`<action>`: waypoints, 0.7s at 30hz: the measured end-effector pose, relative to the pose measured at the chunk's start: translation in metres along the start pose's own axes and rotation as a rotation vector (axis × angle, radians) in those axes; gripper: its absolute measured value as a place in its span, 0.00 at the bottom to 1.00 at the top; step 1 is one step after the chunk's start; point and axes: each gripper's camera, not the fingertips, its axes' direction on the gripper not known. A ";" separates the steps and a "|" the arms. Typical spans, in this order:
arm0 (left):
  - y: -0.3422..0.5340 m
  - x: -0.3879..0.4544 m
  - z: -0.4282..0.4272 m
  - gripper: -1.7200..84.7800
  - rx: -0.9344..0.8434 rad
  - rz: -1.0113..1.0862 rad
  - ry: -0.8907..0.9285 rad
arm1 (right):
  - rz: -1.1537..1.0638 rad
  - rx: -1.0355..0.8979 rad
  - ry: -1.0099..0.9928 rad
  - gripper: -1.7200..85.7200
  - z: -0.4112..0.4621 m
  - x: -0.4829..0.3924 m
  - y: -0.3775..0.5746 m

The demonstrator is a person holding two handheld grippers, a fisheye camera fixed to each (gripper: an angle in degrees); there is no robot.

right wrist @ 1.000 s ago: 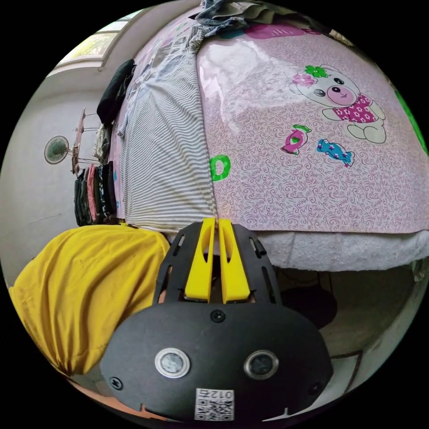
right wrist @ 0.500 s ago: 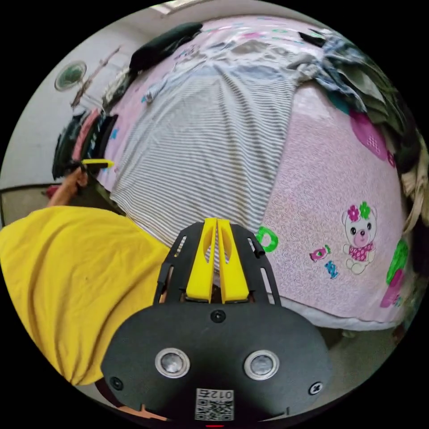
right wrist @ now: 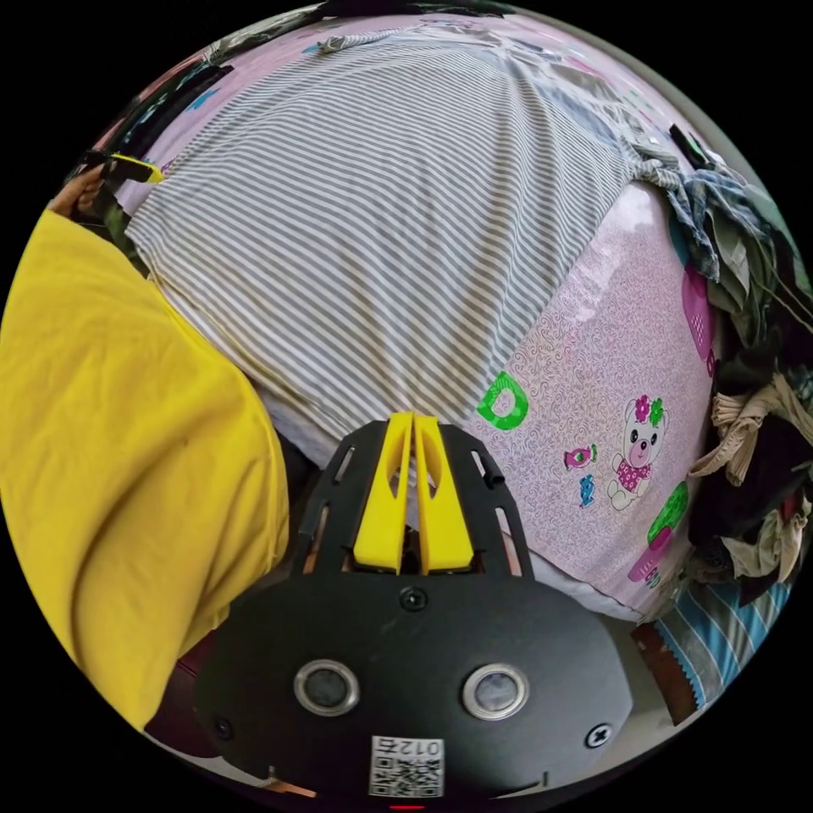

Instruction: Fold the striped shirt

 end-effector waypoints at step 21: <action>-0.269 0.074 -0.135 0.03 0.233 -0.010 0.036 | 0.244 0.112 -0.173 0.02 -0.081 0.097 -0.078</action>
